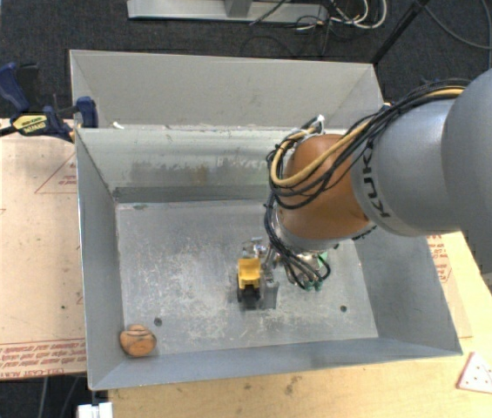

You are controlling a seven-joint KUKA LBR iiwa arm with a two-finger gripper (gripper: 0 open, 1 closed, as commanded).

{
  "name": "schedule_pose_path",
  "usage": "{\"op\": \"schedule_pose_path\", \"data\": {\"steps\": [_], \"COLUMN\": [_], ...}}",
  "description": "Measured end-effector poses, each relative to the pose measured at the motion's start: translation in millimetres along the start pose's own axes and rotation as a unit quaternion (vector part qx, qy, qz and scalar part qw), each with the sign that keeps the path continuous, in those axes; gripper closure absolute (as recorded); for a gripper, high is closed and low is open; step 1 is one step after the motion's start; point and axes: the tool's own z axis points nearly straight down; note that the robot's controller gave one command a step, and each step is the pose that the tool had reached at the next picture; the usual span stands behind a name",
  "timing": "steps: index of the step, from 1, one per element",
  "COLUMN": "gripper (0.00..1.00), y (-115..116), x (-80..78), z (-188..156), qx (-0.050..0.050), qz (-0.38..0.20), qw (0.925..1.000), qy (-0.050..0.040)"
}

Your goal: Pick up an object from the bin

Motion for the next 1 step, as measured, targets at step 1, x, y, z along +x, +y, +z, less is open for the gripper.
{"op": "schedule_pose_path", "data": {"steps": [1], "gripper": [1.0], "y": [-0.1], "x": [0.1], "z": [0.0], "qx": [0.0], "qz": [0.0], "qw": [1.0], "qy": [0.0001]}}
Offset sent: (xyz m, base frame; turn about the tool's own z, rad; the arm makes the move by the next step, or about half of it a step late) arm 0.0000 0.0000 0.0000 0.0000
